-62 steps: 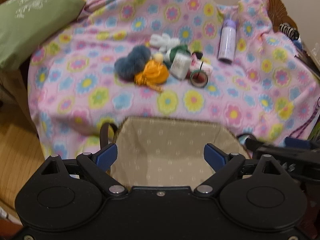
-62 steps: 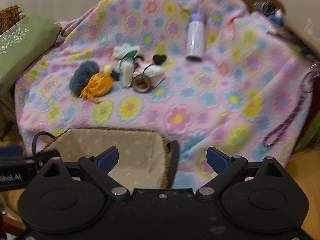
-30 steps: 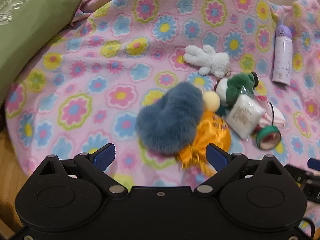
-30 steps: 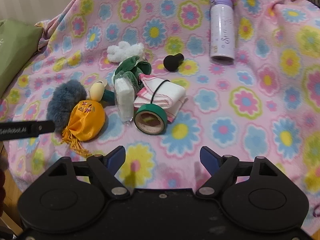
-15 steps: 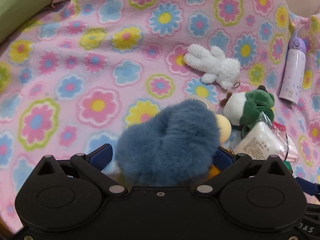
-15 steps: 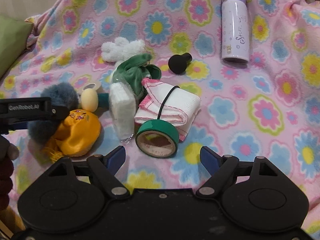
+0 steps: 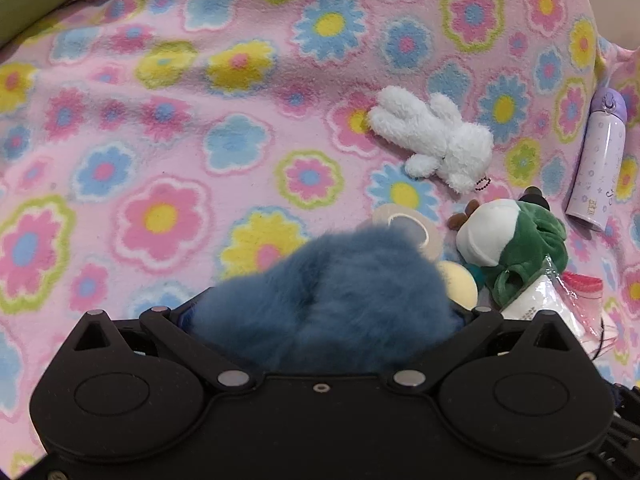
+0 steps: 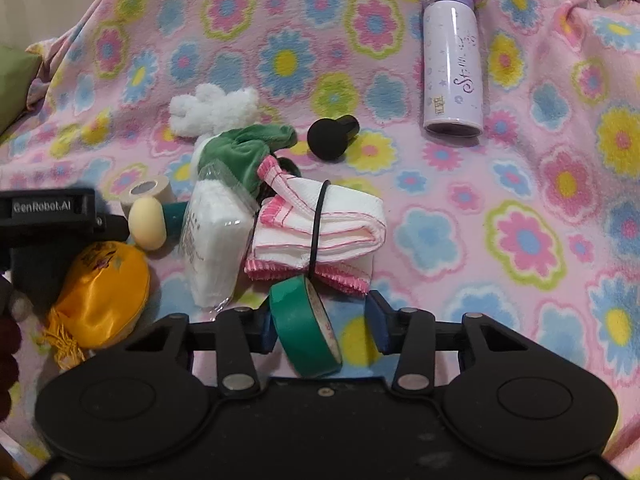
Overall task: Organize soft objects
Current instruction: 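Grasp the green tape roll with the right gripper while the left holds the pom-pom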
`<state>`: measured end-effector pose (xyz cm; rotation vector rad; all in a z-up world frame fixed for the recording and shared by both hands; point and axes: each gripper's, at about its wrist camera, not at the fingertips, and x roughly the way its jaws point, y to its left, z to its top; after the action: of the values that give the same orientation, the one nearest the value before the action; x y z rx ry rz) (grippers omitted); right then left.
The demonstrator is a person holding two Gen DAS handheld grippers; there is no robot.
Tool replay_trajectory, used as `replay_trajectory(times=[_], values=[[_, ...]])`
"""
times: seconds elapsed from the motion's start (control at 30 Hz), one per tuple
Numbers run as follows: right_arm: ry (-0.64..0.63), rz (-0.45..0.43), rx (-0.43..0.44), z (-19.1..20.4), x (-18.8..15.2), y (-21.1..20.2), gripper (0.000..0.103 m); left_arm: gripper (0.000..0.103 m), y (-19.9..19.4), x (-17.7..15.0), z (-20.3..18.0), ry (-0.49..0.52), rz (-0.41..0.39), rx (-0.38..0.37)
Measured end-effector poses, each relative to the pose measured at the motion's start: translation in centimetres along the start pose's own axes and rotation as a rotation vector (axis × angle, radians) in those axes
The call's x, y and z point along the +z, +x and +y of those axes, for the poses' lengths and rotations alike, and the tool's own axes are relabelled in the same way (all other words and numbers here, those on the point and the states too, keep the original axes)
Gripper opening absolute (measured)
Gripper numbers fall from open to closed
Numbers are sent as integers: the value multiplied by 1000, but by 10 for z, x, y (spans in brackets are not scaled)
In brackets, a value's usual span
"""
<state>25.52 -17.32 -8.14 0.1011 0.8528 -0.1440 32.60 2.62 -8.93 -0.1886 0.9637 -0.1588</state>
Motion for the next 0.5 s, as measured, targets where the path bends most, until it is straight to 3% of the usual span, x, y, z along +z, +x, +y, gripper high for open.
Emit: replay_trajectory(times=[0.07, 0.2, 0.33, 0.5], values=[[0, -5, -11, -3, 0, 0, 34, 100, 1, 0, 0, 1, -1, 0], [31, -4, 15, -12, -2, -5, 28, 99, 2, 3, 1, 1, 10, -10], [97, -12, 39, -30, 0, -5, 29, 99, 1, 4, 4, 2, 17, -29], [167, -24, -4, -61, 3, -4, 40, 99, -1, 4, 5, -13, 23, -38]])
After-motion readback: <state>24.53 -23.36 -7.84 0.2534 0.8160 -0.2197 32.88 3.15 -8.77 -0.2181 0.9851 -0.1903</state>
